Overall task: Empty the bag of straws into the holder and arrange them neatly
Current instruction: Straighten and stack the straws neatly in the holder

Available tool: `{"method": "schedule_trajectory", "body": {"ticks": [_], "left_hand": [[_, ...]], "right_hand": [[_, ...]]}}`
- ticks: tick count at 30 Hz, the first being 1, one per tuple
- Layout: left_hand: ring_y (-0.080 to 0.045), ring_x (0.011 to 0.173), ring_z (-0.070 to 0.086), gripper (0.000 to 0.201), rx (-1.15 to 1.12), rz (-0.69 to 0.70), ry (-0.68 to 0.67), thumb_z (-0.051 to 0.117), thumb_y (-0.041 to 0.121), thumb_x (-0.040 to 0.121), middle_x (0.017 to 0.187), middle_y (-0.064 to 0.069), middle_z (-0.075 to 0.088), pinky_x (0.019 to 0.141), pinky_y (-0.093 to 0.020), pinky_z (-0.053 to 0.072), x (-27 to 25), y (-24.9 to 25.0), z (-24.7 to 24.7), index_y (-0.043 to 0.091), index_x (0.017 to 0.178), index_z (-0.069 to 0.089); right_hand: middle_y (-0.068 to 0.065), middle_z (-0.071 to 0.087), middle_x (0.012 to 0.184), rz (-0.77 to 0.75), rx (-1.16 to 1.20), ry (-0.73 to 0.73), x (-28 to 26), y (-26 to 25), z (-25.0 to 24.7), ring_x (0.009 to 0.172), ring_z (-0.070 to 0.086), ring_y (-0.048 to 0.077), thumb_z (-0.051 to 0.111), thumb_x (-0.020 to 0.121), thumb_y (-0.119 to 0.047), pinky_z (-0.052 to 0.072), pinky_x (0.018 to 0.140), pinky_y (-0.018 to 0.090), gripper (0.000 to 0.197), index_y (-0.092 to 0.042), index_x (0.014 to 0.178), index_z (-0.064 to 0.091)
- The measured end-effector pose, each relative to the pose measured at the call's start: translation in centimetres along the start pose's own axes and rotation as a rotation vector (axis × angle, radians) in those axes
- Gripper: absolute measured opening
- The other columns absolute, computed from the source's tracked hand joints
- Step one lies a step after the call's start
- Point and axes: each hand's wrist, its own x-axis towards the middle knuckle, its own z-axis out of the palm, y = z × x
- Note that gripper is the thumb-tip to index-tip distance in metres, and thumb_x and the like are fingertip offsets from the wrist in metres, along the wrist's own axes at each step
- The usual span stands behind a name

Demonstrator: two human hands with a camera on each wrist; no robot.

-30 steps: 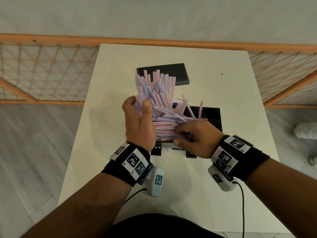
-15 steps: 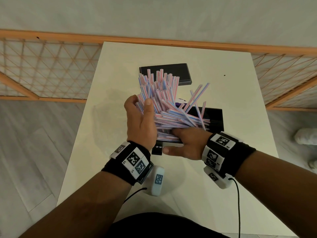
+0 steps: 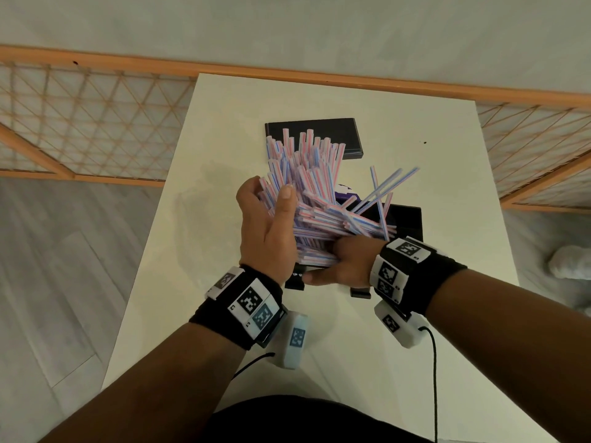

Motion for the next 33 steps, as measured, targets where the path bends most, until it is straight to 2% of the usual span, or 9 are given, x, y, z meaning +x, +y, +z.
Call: {"method": "schedule_trajectory", "body": {"ticks": [4,10,15,18,22,25,27,31,33], "left_hand": [[-0.019,0.109,0.067,0.069,0.000,-0.040,-0.023,0.053,0.060,0.087,0.121,-0.003,0.063,0.093,-0.048,0.056,0.2,0.0,0.2,0.010,0.132,0.037],[0.001,0.091,0.067,0.065,0.040,-0.007,-0.032,0.063,0.047,0.088,0.110,0.005,0.064,0.077,-0.015,0.052,0.3,0.0,0.1,0.002,0.128,0.039],[-0.008,0.096,0.070,0.074,-0.020,-0.061,0.028,0.068,0.058,0.078,0.114,0.001,0.067,0.083,-0.024,0.054,0.5,0.2,-0.1,0.011,0.128,0.041],[-0.004,0.099,0.064,0.076,-0.033,-0.064,0.104,0.070,0.059,0.075,0.125,-0.007,0.059,0.084,-0.022,0.052,0.9,0.7,-0.5,0.011,0.128,0.043],[0.012,0.103,0.058,0.068,-0.034,-0.044,0.169,0.075,0.035,0.088,0.140,-0.007,0.048,0.085,-0.010,0.048,1.7,1.2,-1.3,0.010,0.138,0.037],[-0.018,0.129,0.052,0.080,0.129,0.027,0.105,0.059,0.056,0.088,0.145,-0.008,0.045,0.108,-0.037,0.045,1.6,1.3,-1.1,0.008,0.146,0.031],[-0.025,0.141,0.042,0.089,0.238,0.029,-0.007,0.044,0.063,0.088,0.154,-0.011,0.037,0.116,-0.046,0.036,1.1,1.3,-0.6,0.006,0.153,0.022],[-0.016,0.146,0.034,0.080,0.261,0.000,-0.014,0.040,0.057,0.092,0.160,-0.005,0.035,0.120,-0.037,0.030,0.9,0.9,-0.6,0.011,0.156,0.026],[-0.013,0.142,0.038,0.078,0.252,-0.045,0.037,0.039,0.057,0.091,0.158,-0.004,0.038,0.117,-0.030,0.032,1.1,0.6,-0.9,0.013,0.155,0.031]], "right_hand": [[-0.007,0.064,0.113,0.018,0.026,-0.008,0.3,-0.2,0.0,0.109,0.058,0.022,0.070,0.073,-0.066,0.043,0.090,0.031,0.064,-0.029,0.124,0.060],[-0.004,0.063,0.114,-0.042,0.067,0.045,0.4,-0.4,-0.5,0.105,0.059,0.024,0.079,0.071,-0.046,0.048,0.093,0.037,0.063,-0.026,0.124,0.052],[-0.001,0.054,0.139,-0.057,0.040,0.058,0.0,-0.5,-0.7,0.128,0.049,0.024,0.078,0.075,-0.047,0.038,0.104,0.032,0.079,-0.025,0.142,0.045],[-0.005,0.063,0.125,-0.050,0.092,0.075,0.1,-0.4,-0.9,0.116,0.057,0.021,0.081,0.068,-0.052,0.044,0.099,0.031,0.071,-0.027,0.130,0.057],[-0.010,0.064,0.099,-0.034,0.069,0.122,0.3,-0.2,-0.3,0.098,0.062,0.020,0.073,0.061,-0.072,0.049,0.089,0.032,0.060,-0.032,0.102,0.061],[-0.007,0.064,0.115,-0.056,0.094,0.146,0.2,-0.3,-0.2,0.113,0.058,0.021,0.068,0.065,-0.076,0.044,0.098,0.032,0.071,-0.033,0.121,0.059],[-0.006,0.062,0.121,-0.065,0.096,0.129,-0.1,-0.3,-0.2,0.116,0.056,0.022,0.068,0.069,-0.073,0.042,0.100,0.031,0.073,-0.030,0.127,0.056],[-0.009,0.054,0.094,-0.029,0.050,0.140,-0.7,0.4,0.1,0.093,0.055,0.018,0.065,0.075,-0.071,0.041,0.083,0.024,0.057,-0.024,0.108,0.059],[-0.008,0.055,0.093,-0.041,0.057,0.158,-0.9,0.7,0.2,0.096,0.060,0.020,0.064,0.075,-0.071,0.045,0.083,0.026,0.060,-0.025,0.114,0.059]]}}
